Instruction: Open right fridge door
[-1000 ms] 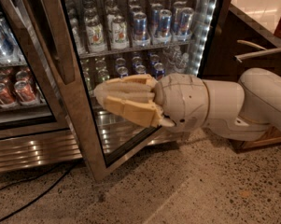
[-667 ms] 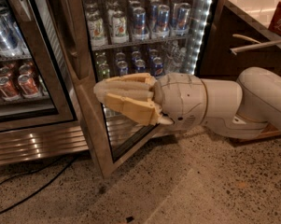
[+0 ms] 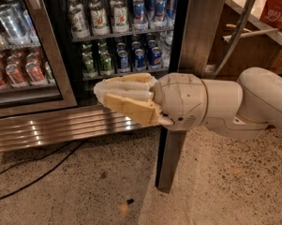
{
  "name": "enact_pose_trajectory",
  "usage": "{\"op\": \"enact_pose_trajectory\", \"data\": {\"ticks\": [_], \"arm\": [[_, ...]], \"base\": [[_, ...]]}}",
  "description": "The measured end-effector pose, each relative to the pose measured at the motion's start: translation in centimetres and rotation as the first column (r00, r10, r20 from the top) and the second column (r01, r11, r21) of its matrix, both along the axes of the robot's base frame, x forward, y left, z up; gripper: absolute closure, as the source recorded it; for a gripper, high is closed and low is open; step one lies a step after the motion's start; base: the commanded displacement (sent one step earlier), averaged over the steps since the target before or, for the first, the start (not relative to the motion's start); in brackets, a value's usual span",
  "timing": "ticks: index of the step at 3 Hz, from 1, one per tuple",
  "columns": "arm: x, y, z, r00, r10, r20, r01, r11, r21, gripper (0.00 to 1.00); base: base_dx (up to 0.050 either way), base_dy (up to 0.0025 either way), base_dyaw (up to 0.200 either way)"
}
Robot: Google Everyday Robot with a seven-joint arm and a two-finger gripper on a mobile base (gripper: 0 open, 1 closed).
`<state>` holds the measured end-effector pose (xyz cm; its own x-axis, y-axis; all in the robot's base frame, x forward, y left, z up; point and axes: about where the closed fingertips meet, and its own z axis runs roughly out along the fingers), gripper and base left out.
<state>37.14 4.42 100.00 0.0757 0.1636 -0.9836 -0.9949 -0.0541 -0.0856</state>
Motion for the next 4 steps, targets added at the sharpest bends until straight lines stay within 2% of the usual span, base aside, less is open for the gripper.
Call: {"op": "enact_pose_trajectory", "data": {"ticks": [1,2,4], "arm": [[0.0,0.0,0.0,1.0,0.0,0.0,0.0,1.0,0.0,1.0],[0.0,0.0,0.0,1.0,0.0,0.0,0.0,1.0,0.0,1.0],[0.0,0.0,0.0,1.0,0.0,0.0,0.0,1.0,0.0,0.5]], "base": [[-0.05,0.00003,0.0],[0.0,0.0,0.0],[0.0,0.0,0.0]]}}
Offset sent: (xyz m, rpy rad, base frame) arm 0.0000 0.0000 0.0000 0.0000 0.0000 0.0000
